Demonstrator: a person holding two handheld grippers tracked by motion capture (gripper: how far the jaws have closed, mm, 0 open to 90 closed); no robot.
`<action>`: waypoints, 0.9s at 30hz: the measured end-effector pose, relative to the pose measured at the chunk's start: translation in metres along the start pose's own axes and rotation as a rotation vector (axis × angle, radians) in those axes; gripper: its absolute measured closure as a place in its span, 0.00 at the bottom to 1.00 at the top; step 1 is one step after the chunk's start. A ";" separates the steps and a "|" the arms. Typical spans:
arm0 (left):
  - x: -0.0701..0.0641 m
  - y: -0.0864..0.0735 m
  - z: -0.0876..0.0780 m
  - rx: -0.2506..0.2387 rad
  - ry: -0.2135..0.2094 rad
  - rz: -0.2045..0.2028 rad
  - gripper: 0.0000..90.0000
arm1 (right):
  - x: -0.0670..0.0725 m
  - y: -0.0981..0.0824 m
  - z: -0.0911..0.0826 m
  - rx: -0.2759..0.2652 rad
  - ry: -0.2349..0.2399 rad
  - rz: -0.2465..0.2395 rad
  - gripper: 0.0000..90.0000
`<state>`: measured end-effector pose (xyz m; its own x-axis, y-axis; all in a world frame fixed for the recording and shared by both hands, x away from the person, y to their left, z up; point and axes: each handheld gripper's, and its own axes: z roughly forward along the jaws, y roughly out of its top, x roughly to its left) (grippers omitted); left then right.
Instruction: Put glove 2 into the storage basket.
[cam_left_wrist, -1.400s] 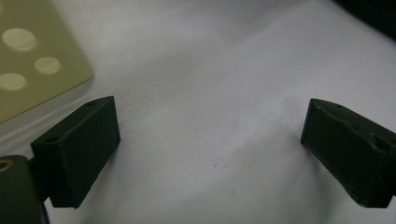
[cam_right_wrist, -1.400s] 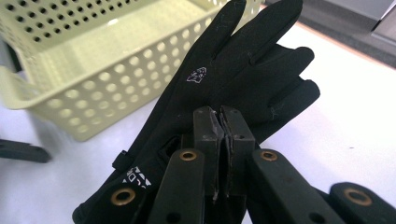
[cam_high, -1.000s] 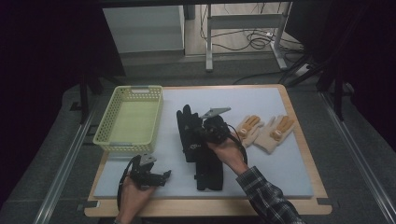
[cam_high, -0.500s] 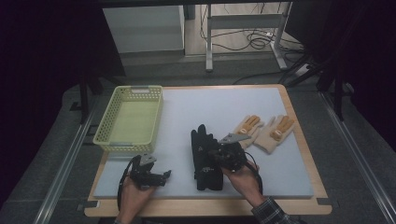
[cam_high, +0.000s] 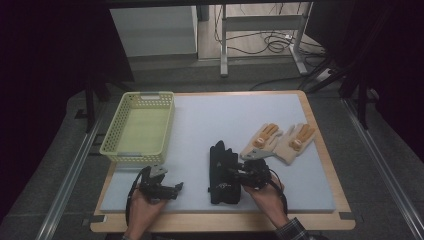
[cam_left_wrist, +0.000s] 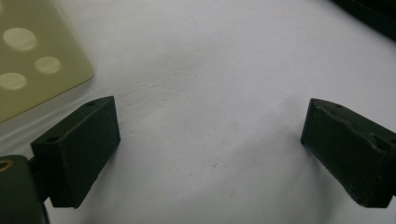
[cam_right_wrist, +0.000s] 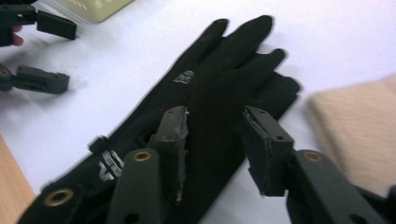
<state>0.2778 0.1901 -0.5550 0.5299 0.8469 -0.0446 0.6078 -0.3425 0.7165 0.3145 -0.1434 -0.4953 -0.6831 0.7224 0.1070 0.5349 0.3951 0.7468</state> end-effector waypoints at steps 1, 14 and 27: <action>0.000 0.000 0.000 0.000 0.000 0.000 0.05 | -0.006 -0.003 -0.006 -0.006 -0.001 -0.020 0.58; 0.000 0.000 0.000 -0.002 0.001 -0.001 0.05 | -0.020 -0.043 -0.013 0.026 0.057 -0.064 0.89; 0.000 0.000 0.000 -0.002 0.001 0.000 0.06 | 0.009 -0.043 0.014 0.034 0.135 -0.126 0.89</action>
<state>0.2775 0.1901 -0.5551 0.5291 0.8474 -0.0437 0.6067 -0.3418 0.7177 0.2922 -0.1464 -0.5355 -0.8050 0.5843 0.1032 0.4563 0.4983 0.7372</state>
